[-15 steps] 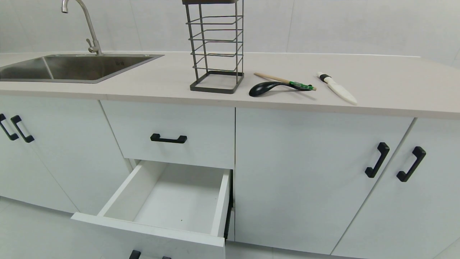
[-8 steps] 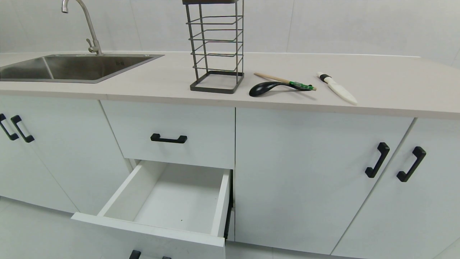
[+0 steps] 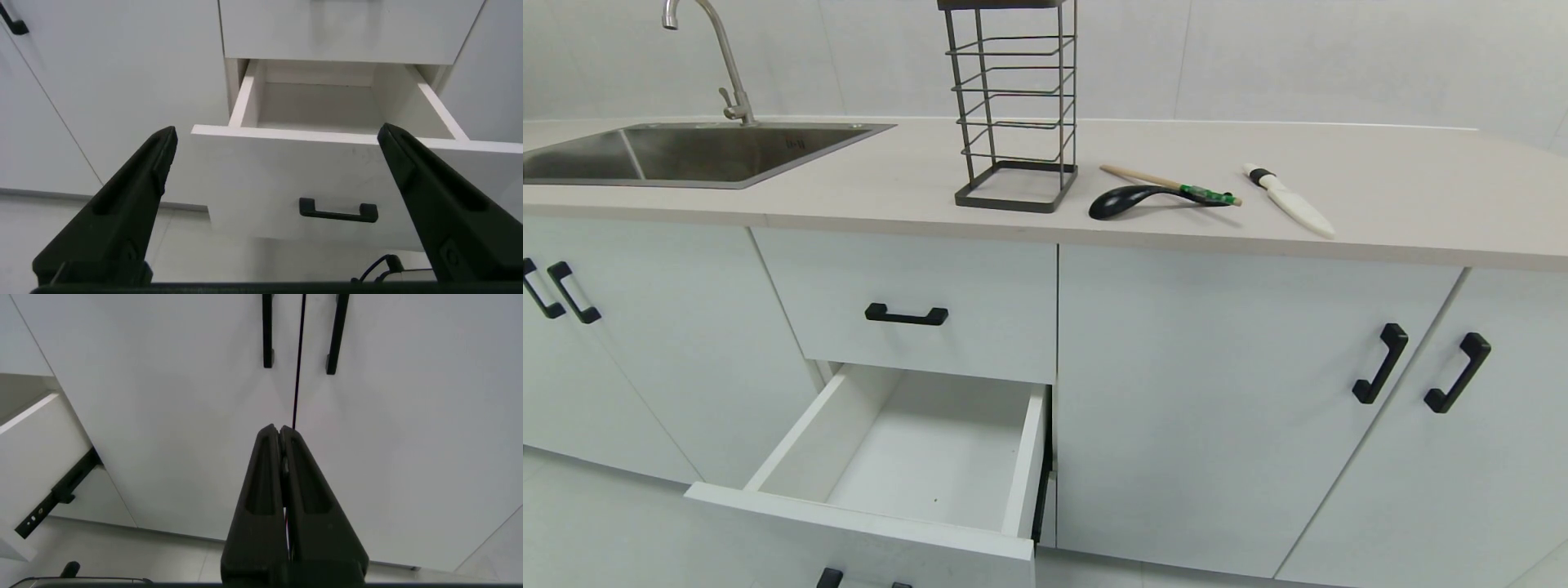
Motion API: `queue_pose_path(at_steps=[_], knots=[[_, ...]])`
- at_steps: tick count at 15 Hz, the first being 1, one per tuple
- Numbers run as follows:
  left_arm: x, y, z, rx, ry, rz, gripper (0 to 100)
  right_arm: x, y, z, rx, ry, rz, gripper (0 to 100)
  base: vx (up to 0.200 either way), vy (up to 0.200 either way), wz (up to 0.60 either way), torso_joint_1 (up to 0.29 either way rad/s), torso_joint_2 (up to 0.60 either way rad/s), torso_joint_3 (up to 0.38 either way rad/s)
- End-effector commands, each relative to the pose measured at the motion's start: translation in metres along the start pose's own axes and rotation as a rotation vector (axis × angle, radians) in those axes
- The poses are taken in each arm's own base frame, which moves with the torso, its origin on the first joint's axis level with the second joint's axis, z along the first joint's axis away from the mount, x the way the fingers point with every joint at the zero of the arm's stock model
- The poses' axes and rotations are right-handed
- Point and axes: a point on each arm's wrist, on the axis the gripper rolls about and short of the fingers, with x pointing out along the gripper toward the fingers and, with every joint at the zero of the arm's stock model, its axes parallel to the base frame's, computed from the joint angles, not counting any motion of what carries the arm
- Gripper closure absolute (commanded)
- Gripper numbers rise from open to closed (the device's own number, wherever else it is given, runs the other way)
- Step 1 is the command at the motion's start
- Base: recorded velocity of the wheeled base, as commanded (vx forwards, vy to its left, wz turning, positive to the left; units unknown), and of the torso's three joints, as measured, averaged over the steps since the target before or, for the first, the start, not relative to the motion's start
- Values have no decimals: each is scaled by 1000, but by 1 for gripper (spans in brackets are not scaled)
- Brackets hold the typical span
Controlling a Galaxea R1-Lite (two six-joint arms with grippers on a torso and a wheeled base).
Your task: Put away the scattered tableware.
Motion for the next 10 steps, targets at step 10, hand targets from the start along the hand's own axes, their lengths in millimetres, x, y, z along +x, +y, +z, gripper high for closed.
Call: queue_pose_path(at_steps=[10], knots=[[0, 0, 0, -1, 0, 3, 0, 0, 0, 0, 0, 2, 1, 100, 0, 0, 180, 2, 2, 1]])
